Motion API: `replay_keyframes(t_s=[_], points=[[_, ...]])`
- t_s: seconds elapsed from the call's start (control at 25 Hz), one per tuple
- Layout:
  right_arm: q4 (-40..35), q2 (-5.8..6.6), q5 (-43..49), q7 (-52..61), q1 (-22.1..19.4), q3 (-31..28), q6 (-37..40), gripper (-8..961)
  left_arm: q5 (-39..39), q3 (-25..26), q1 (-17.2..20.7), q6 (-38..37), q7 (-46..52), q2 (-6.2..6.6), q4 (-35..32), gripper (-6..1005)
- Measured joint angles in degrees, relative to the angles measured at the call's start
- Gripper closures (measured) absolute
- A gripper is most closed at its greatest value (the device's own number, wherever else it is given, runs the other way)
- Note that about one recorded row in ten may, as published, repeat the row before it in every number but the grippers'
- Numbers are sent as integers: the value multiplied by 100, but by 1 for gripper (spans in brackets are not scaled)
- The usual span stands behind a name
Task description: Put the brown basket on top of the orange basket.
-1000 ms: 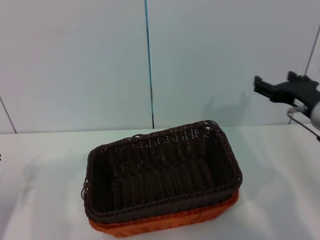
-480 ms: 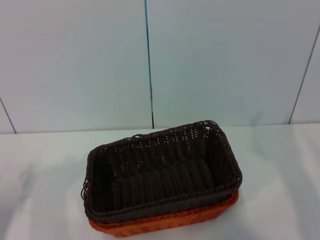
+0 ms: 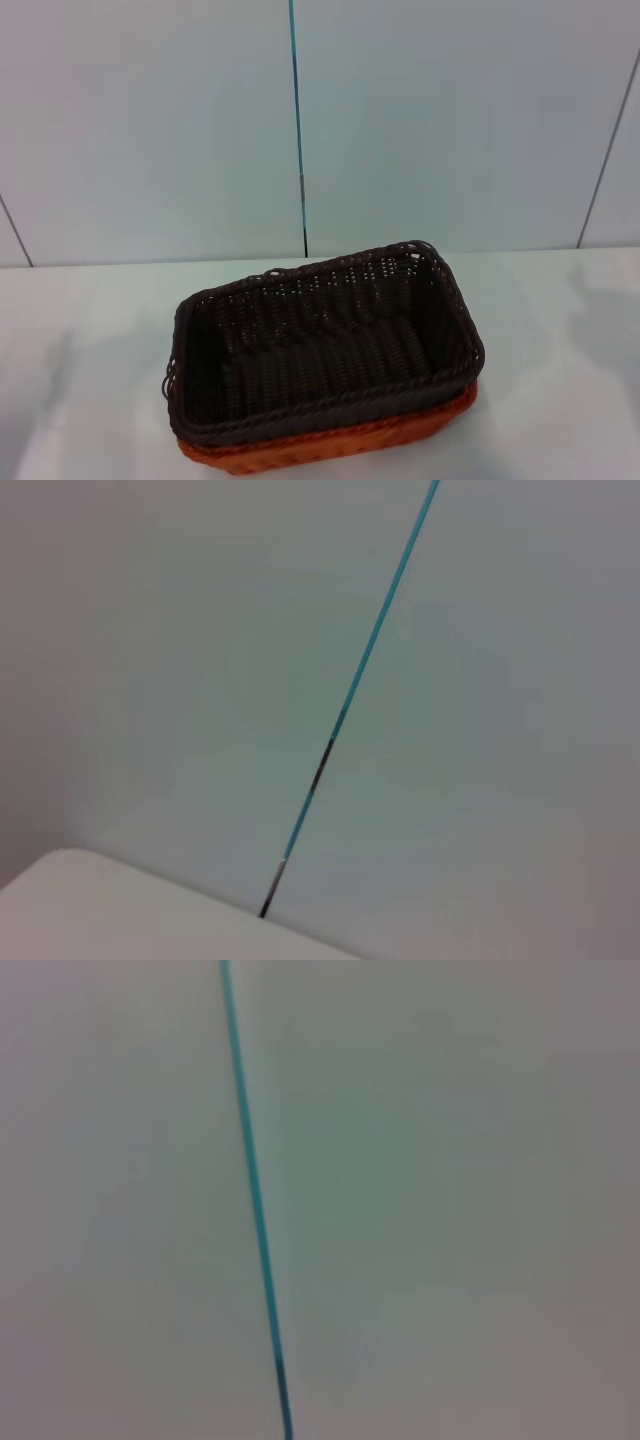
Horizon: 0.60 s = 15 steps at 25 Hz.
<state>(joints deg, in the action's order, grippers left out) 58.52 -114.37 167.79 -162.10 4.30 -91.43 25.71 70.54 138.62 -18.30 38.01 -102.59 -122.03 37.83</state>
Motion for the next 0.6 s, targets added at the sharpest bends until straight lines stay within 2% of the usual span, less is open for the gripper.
replay_keyframes(t_s=[0.16, 0.6], points=[[-6, -17, -1, 2, -30, -9, 9, 37, 11, 32, 9, 18, -19, -119, 167, 64], [11, -70, -1, 3, -9, -162, -157, 37, -15, 43, 5, 135, -64, -146, 147, 64]])
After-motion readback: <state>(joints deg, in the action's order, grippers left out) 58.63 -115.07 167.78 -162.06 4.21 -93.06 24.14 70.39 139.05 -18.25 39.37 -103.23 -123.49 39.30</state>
